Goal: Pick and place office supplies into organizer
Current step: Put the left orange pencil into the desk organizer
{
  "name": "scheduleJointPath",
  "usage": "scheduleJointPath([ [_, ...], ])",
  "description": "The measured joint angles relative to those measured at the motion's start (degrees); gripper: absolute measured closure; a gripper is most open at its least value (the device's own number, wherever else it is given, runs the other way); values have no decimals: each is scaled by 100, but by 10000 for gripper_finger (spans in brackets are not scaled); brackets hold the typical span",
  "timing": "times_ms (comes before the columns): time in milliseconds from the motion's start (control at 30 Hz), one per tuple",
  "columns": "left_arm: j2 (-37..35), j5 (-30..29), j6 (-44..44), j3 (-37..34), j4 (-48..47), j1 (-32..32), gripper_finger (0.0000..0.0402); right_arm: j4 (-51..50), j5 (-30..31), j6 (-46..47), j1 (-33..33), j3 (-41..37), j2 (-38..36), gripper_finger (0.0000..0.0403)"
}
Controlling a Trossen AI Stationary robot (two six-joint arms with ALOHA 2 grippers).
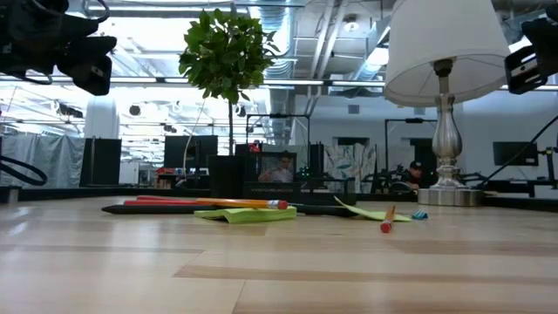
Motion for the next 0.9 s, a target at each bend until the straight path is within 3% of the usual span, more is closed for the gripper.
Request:
scheduleJointPath([
  [533, 2, -36, -486, 0, -135, 0, 286, 235, -5, -117, -27, 0, -2, 305],
  [700, 2, 214, -530, 0, -197, 0, 286, 669, -10, 735, -50, 1, -1, 305],
  [900, 2, 211, -334, 0, -200, 0, 286, 874, -7, 568, -50, 0, 0, 305],
])
